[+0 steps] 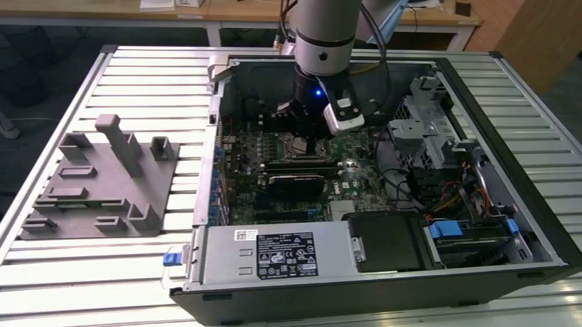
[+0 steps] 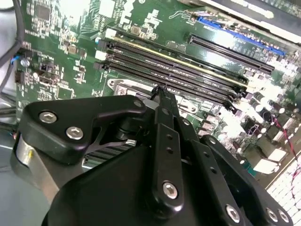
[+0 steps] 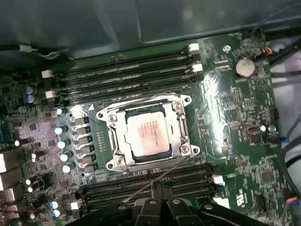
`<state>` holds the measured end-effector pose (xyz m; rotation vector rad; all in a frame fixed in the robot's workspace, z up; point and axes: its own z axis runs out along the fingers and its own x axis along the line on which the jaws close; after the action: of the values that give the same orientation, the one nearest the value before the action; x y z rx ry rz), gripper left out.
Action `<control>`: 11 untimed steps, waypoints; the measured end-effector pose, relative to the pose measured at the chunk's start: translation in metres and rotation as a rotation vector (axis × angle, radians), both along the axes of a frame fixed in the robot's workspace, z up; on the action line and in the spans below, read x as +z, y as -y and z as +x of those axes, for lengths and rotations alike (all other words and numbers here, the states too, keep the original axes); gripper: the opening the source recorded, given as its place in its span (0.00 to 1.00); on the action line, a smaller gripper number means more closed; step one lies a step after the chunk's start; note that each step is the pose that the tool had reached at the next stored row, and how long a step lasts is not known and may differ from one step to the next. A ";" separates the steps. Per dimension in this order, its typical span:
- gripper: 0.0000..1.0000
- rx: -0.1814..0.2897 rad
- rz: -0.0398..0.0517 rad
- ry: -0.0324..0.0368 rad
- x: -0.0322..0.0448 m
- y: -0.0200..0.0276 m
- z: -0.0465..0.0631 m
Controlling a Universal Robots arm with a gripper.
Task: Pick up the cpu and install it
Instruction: 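Install the second cpu locking lever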
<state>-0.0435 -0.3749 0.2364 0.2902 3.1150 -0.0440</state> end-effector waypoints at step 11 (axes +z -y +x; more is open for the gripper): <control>0.11 0.138 0.0049 0.0002 -0.0100 0.0004 -0.007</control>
<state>-0.0508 -0.3753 0.2265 0.0749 3.1261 -0.0348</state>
